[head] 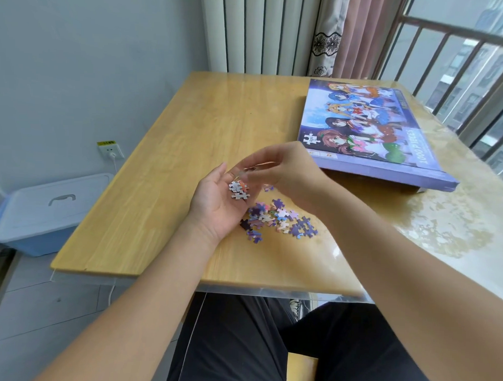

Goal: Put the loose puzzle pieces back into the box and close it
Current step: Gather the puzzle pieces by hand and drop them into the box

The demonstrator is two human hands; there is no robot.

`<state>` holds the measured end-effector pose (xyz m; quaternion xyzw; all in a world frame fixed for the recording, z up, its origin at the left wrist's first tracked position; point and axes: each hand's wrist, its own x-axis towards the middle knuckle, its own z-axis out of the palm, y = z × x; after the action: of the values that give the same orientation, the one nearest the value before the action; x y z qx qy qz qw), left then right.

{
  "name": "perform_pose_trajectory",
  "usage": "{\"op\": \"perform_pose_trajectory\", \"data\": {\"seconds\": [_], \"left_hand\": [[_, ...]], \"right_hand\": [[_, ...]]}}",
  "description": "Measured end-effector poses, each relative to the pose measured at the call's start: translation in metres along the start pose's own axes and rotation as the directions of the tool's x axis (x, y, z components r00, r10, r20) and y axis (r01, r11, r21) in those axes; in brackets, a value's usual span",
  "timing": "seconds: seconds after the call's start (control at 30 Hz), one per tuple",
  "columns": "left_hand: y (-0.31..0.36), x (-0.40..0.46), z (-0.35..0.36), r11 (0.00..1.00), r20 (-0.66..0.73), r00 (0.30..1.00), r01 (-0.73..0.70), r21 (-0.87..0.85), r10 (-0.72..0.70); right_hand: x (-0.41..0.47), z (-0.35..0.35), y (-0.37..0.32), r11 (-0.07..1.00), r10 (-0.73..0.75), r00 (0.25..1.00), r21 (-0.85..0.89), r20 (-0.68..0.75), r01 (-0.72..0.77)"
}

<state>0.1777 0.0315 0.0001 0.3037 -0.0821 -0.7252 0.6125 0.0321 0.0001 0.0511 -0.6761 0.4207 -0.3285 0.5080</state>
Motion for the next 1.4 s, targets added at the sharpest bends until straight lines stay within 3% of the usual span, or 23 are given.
{"op": "perform_pose_trajectory", "data": {"seconds": [0.1,0.2,0.27,0.37,0.53,1.07,1.2,1.4], "left_hand": [[0.000,-0.001,0.001,0.998,-0.015,1.000,-0.011,-0.065,0.010],[0.004,0.000,0.002,0.984,-0.021,0.998,-0.059,-0.166,0.057],[0.005,0.001,0.002,0.977,-0.009,0.998,-0.061,-0.202,0.061],[0.006,0.000,0.003,0.972,-0.010,0.997,-0.071,-0.225,0.070],[0.006,-0.007,0.000,0.977,-0.016,0.997,-0.077,-0.196,0.075],[0.005,-0.007,0.001,0.987,0.017,0.998,-0.062,-0.145,0.065],[0.004,-0.005,0.000,0.990,0.009,0.998,-0.064,-0.124,0.066],[0.004,-0.004,-0.001,0.992,0.003,0.998,-0.067,-0.110,0.068]], "right_hand": [[0.000,0.006,-0.003,0.952,-0.111,0.993,-0.283,0.045,0.119],[-0.009,-0.009,-0.005,0.859,-0.250,0.967,-0.471,-0.046,0.200],[-0.015,-0.019,-0.003,0.743,-0.202,0.979,-0.647,0.025,0.170],[-0.010,-0.015,0.013,0.537,0.004,0.988,-0.834,0.151,0.125],[0.003,-0.009,0.030,0.529,-0.058,0.996,-0.844,0.062,0.083],[0.017,-0.010,-0.002,0.453,0.179,0.972,-0.890,0.152,0.056],[0.012,-0.011,0.000,0.444,0.120,0.979,-0.891,0.167,0.097],[0.005,-0.012,0.009,0.580,-0.010,0.989,-0.805,0.148,0.126]]}}
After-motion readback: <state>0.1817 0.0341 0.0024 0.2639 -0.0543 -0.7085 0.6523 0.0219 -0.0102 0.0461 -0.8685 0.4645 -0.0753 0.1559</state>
